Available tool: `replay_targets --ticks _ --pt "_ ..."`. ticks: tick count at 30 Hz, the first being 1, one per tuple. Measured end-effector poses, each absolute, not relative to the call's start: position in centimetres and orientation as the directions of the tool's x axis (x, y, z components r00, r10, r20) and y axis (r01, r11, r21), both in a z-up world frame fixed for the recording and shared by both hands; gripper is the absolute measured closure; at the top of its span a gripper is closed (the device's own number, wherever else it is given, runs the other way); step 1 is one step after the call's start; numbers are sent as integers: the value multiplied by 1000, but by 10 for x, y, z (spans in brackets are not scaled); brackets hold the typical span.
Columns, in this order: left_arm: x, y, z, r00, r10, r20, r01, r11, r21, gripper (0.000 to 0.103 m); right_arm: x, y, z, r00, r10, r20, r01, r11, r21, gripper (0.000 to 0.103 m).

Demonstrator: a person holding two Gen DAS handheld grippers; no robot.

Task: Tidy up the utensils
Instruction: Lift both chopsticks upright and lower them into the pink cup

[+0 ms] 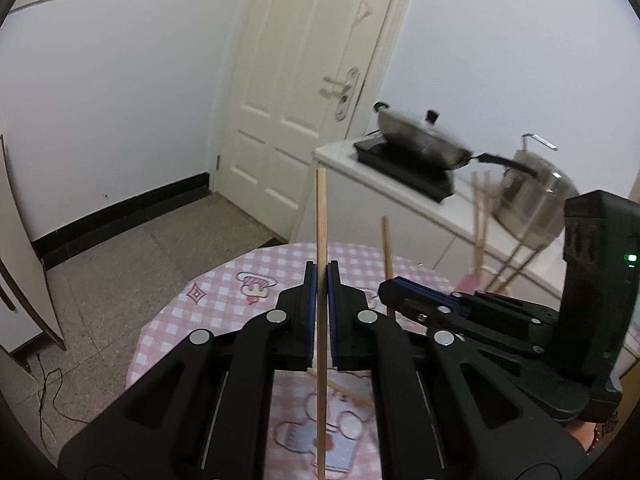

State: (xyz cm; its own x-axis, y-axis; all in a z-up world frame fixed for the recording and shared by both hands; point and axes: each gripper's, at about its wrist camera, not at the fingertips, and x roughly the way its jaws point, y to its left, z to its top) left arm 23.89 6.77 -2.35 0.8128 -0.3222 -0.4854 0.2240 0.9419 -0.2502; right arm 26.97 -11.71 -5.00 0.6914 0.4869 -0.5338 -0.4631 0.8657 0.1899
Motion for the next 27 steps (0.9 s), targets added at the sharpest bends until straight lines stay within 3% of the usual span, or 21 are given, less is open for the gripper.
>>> replay_targets --ticks 17,27 --pt "191 -34 31 851 -480 -213 435 871 -228 97 194 -218 27 851 391 -351 -386 918 89 99" --pt "201 -100 35 842 -536 -59 509 827 -237 97 192 -276 41 903 297 -309 -292 954 62 99"
